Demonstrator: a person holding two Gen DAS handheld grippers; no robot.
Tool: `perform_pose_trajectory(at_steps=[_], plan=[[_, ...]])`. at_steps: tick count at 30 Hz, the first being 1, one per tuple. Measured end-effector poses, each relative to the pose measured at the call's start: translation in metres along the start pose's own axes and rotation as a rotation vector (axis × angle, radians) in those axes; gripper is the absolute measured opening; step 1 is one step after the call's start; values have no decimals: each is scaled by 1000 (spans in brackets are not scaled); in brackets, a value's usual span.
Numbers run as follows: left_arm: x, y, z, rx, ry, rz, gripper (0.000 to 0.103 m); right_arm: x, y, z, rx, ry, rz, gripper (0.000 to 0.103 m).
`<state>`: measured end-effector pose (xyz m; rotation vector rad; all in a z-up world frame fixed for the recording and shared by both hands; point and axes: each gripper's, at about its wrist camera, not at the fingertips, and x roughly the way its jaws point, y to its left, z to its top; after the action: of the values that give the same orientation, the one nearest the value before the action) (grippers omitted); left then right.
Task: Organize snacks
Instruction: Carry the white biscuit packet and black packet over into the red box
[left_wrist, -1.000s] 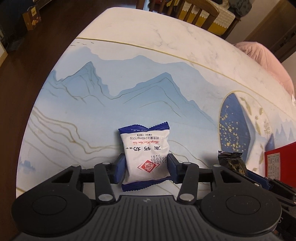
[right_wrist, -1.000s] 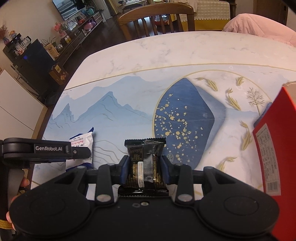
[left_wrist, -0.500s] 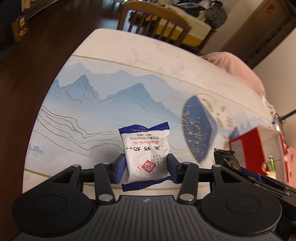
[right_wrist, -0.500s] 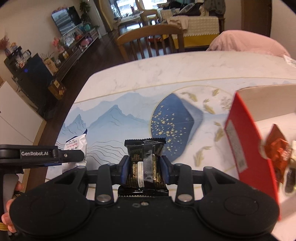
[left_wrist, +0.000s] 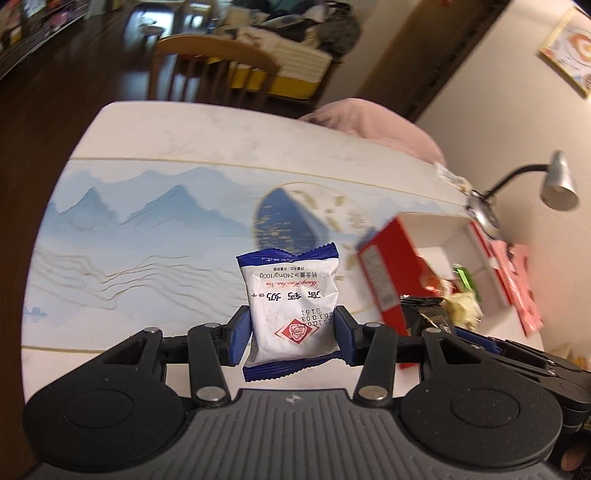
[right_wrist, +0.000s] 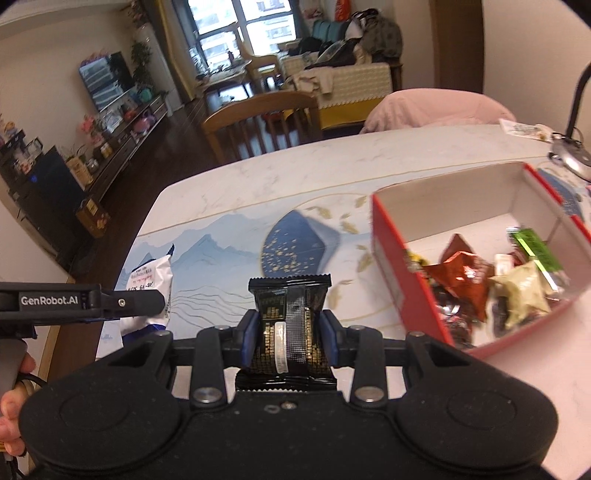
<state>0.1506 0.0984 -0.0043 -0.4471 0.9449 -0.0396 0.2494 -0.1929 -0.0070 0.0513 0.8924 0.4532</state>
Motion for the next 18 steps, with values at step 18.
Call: perform_pose_trajectory(at_steps=[18], plan=[[48, -138, 7, 134, 37, -62, 47, -28, -126, 27, 61, -66, -58, 35]])
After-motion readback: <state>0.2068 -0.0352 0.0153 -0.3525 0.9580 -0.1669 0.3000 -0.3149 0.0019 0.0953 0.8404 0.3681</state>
